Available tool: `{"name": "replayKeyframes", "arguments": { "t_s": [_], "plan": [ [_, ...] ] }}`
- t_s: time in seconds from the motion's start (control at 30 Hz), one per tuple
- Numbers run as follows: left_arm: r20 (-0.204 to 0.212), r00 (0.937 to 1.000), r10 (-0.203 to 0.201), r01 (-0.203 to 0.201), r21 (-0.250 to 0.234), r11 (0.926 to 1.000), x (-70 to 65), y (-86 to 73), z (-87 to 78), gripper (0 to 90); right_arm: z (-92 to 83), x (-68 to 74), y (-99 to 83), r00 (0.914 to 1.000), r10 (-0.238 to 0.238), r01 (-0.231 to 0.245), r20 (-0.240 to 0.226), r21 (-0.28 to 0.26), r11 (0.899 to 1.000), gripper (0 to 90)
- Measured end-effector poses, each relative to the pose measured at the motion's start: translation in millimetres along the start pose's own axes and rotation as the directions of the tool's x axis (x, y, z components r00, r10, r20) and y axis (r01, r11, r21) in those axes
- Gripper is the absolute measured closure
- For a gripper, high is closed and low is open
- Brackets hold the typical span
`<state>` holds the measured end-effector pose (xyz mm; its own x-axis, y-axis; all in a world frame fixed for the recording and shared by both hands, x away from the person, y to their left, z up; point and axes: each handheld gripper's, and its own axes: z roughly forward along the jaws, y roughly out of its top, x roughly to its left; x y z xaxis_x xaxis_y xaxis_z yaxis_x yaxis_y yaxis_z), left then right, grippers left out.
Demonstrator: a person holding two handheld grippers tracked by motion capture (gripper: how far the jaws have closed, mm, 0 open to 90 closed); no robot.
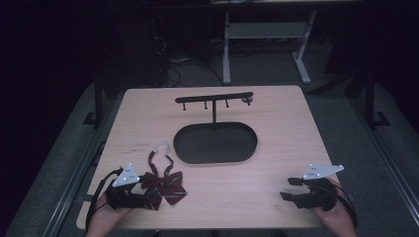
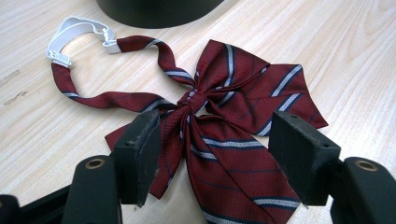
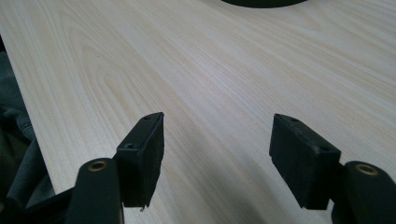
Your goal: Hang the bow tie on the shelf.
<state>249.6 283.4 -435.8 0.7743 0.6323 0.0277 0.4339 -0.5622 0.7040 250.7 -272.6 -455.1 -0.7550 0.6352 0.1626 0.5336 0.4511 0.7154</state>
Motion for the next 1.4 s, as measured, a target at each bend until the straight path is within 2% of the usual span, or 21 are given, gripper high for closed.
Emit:
{"name": "replayKeyframes", "arguments": {
  "t_s": [0.3, 0.4, 0.57, 0.77, 0.8, 1.03, 1.37, 1.4],
  "plan": [
    [-0.005, 0.9999, -0.009, 0.009, 0.003, 1.0, 2.8, 0.7, -0.5, 35.2, -1.2, 0.9, -0.4, 1.0, -0.006, 0.006, -0.001, -0.001, 1.0, 34.9],
    [-0.014, 0.9997, -0.02, 0.02, 0.001, 0.9998, 9.1, 4.9, -2.2, 35.2, -1.2, 0.7, 0.1, 1.0, 0.003, -0.003, 0.0, -0.005, 1.0, 34.9],
    [-0.025, 0.9989, -0.041, 0.04, -0.018, 0.999, 19.5, 15.4, -7.6, 36.5, -0.9, 2.3, 1.4, 1.0, -0.009, 0.009, 0.001, -0.003, 1.0, 34.9],
    [-0.071, 0.9964, -0.046, 0.045, -0.011, 0.9989, 35.2, 28.5, -6.7, 36.7, -0.1, 6.0, 3.4, 0.9999, -0.015, 0.015, 0.001, 0.0, 1.0, 34.9],
    [-0.086, 0.9953, -0.046, 0.045, -0.005, 0.999, 41.3, 33.4, -5.0, 36.7, -0.1, 6.0, 3.3, 0.9999, -0.016, 0.016, 0.002, 0.001, 1.0, 34.9],
    [-0.106, 0.9916, -0.074, 0.075, 0.005, 0.9971, 61.1, 43.5, 5.6, 38.4, -0.5, 4.9, 2.9, 0.9999, -0.017, 0.017, 0.001, -0.002, 1.0, 34.9],
    [-0.122, 0.9869, -0.106, 0.109, 0.013, 0.994, 75.6, 46.0, 19.4, 40.0, -0.9, 4.6, 3.2, 0.9998, -0.022, 0.022, 0.0, -0.005, 1.0, 34.9],
    [-0.121, 0.9859, -0.116, 0.12, 0.025, 0.9924, 79.8, 45.3, 24.8, 40.1, -0.6, 5.0, 3.5, 0.9998, -0.019, 0.019, 0.0, -0.004, 1.0, 34.9]
  ]
}}
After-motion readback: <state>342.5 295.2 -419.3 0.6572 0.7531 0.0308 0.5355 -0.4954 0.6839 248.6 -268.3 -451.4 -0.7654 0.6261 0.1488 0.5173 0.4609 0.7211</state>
